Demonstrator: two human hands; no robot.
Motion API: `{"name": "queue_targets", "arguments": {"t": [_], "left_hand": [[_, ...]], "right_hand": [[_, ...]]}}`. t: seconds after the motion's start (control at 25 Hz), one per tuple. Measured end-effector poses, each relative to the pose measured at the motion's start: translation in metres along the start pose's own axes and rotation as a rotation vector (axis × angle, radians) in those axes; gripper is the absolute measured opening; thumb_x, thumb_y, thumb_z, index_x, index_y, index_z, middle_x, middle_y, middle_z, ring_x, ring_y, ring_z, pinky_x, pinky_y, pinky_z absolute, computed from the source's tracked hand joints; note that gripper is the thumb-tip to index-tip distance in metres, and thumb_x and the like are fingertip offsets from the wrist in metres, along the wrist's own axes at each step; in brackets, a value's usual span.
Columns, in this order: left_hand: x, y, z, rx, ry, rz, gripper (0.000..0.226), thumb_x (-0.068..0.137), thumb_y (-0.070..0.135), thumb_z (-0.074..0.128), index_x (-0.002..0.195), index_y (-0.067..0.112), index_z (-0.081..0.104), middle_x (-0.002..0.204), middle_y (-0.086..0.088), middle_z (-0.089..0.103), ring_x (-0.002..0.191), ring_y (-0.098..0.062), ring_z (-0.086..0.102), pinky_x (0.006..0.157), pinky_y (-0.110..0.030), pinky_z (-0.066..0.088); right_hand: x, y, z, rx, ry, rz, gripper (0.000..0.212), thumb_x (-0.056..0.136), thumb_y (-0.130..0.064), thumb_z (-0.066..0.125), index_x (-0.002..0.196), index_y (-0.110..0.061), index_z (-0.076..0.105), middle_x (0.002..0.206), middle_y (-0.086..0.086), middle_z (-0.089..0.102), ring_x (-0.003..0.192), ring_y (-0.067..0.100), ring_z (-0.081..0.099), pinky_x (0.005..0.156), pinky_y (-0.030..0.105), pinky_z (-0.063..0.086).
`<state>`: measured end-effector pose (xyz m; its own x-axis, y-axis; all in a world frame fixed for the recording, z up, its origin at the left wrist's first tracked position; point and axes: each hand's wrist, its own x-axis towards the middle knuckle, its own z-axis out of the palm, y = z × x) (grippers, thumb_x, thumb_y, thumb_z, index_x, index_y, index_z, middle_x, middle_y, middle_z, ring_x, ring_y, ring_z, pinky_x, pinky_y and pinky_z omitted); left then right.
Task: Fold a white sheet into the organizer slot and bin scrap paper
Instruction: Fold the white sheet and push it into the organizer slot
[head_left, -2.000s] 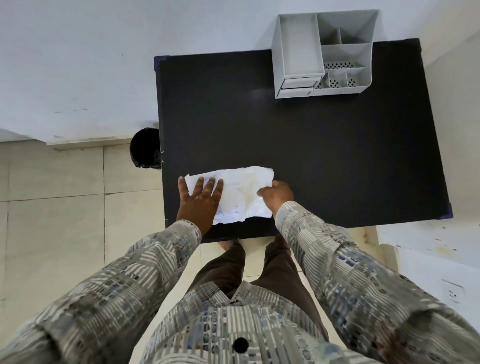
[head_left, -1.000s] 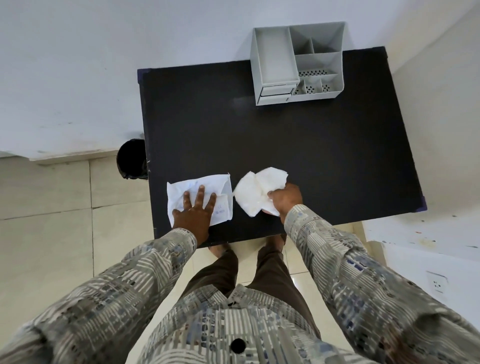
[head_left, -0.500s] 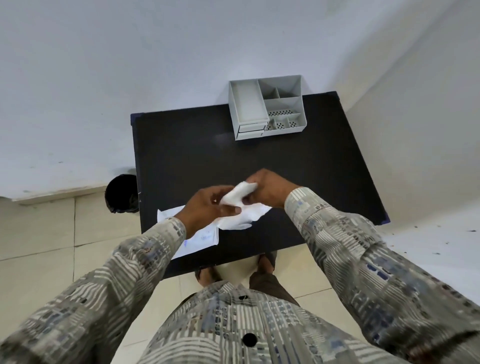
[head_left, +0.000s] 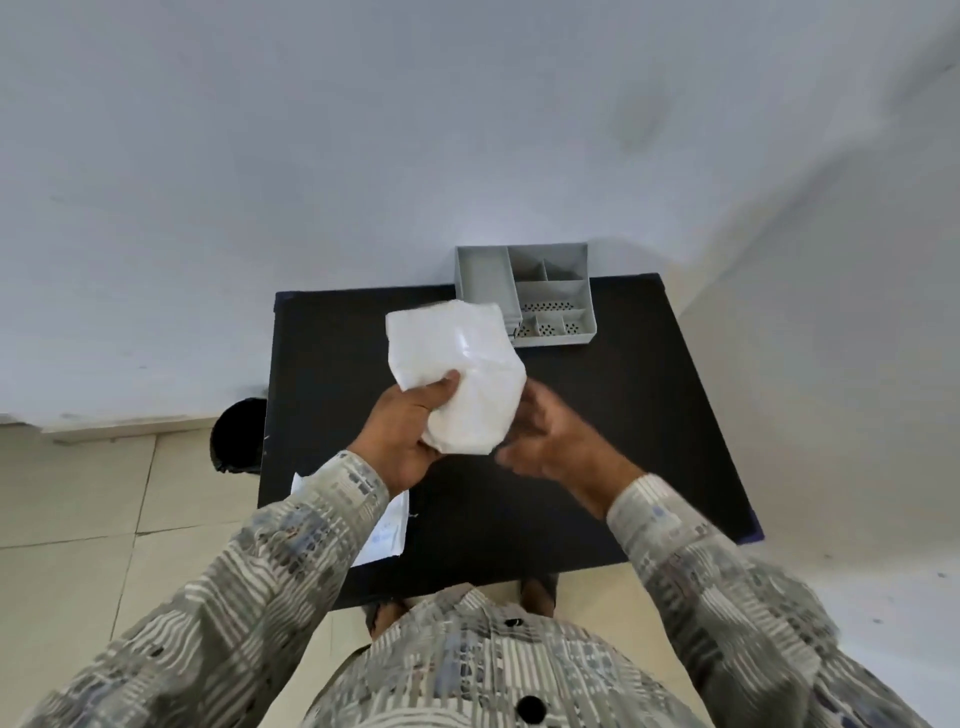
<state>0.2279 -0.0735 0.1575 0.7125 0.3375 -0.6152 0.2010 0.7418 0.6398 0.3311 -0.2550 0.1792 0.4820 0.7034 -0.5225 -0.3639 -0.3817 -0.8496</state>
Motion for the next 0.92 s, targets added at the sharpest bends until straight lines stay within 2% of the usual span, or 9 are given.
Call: {"name": "queue_targets", "arguments": {"t": [0.16, 0.24, 0.44, 0.56, 0.68, 0.72, 0.8, 0.88, 0.92], "left_hand": [[-0.008, -0.025, 0.047, 0.082, -0.053, 0.004, 0.04, 0.098, 0.023, 0.073, 0.136, 0.011, 0.065, 0.121, -0.013, 0.08, 0.106, -0.036, 0.079, 0.085, -0.057, 0.064], [-0.008, -0.038, 0.062, 0.099, -0.129, 0.032, 0.044, 0.098, 0.027, 0.074, 0.138, 0.012, 0.064, 0.128, -0.017, 0.077, 0.115, -0.042, 0.074, 0.095, -0.063, 0.059], [-0.005, -0.065, 0.074, 0.271, -0.071, 0.129, 0.054, 0.083, 0.006, 0.085, 0.135, 0.011, 0.069, 0.127, -0.015, 0.077, 0.12, -0.037, 0.072, 0.094, -0.06, 0.061], [-0.007, -0.086, 0.085, 0.349, -0.09, 0.043, 0.045, 0.083, -0.006, 0.08, 0.126, 0.004, 0.072, 0.118, -0.016, 0.08, 0.113, -0.034, 0.076, 0.084, -0.048, 0.064], [-0.01, -0.109, 0.094, 0.347, -0.085, -0.03, 0.047, 0.082, -0.008, 0.081, 0.127, 0.004, 0.072, 0.118, -0.017, 0.079, 0.113, -0.035, 0.075, 0.088, -0.049, 0.063], [-0.012, -0.116, 0.098, 0.307, -0.075, -0.039, 0.049, 0.082, -0.008, 0.081, 0.129, 0.004, 0.071, 0.123, -0.019, 0.078, 0.116, -0.037, 0.074, 0.093, -0.053, 0.062], [-0.012, -0.127, 0.104, 0.2, -0.057, -0.025, 0.054, 0.08, -0.006, 0.083, 0.132, 0.003, 0.069, 0.129, -0.022, 0.075, 0.122, -0.041, 0.071, 0.103, -0.061, 0.056], [-0.009, -0.133, 0.107, 0.141, -0.059, 0.002, 0.058, 0.077, -0.003, 0.084, 0.133, 0.004, 0.069, 0.132, -0.023, 0.073, 0.124, -0.042, 0.07, 0.107, -0.065, 0.052], [-0.007, -0.135, 0.108, 0.143, -0.057, 0.005, 0.059, 0.077, -0.003, 0.084, 0.133, 0.004, 0.069, 0.131, -0.023, 0.074, 0.124, -0.042, 0.07, 0.107, -0.066, 0.052]], "right_hand": [[0.002, 0.001, -0.021, 0.091, 0.109, -0.099, 0.068, 0.076, 0.001, 0.087, 0.137, -0.02, 0.064, 0.125, 0.009, 0.078, 0.115, 0.031, 0.075, 0.095, 0.055, 0.063], [0.004, -0.005, -0.045, 0.119, 0.117, -0.101, 0.057, 0.078, 0.007, 0.083, 0.13, -0.012, 0.068, 0.121, 0.015, 0.079, 0.111, 0.035, 0.077, 0.089, 0.051, 0.066], [0.0, -0.019, -0.102, 0.048, -0.188, 0.098, 0.05, 0.084, -0.004, 0.084, 0.131, -0.014, 0.069, 0.122, 0.01, 0.079, 0.113, 0.031, 0.077, 0.087, 0.048, 0.066], [0.022, -0.028, -0.124, -0.115, -0.059, 0.004, 0.035, 0.081, -0.004, 0.087, 0.114, -0.009, 0.077, 0.106, 0.007, 0.084, 0.098, 0.028, 0.08, 0.084, 0.041, 0.066], [0.041, -0.043, -0.146, 0.233, 0.13, -0.054, 0.027, 0.088, -0.008, 0.083, 0.114, -0.009, 0.077, 0.106, 0.007, 0.083, 0.098, 0.024, 0.076, 0.083, 0.036, 0.064], [0.043, -0.041, -0.154, 0.294, 0.109, -0.046, 0.037, 0.089, -0.015, 0.083, 0.124, -0.011, 0.072, 0.115, 0.008, 0.081, 0.104, 0.024, 0.075, 0.087, 0.039, 0.064], [0.037, -0.034, -0.162, 0.114, -0.039, 0.122, 0.057, 0.086, -0.029, 0.086, 0.137, -0.016, 0.063, 0.124, 0.005, 0.078, 0.112, 0.026, 0.075, 0.092, 0.045, 0.063], [0.032, -0.025, -0.158, -0.122, -0.241, 0.237, 0.051, 0.085, -0.022, 0.088, 0.132, -0.014, 0.068, 0.119, 0.006, 0.08, 0.11, 0.029, 0.077, 0.092, 0.046, 0.064], [0.034, -0.026, -0.157, -0.149, -0.22, 0.19, 0.04, 0.087, -0.013, 0.085, 0.125, -0.011, 0.073, 0.113, 0.007, 0.082, 0.105, 0.029, 0.078, 0.088, 0.043, 0.066]]}}
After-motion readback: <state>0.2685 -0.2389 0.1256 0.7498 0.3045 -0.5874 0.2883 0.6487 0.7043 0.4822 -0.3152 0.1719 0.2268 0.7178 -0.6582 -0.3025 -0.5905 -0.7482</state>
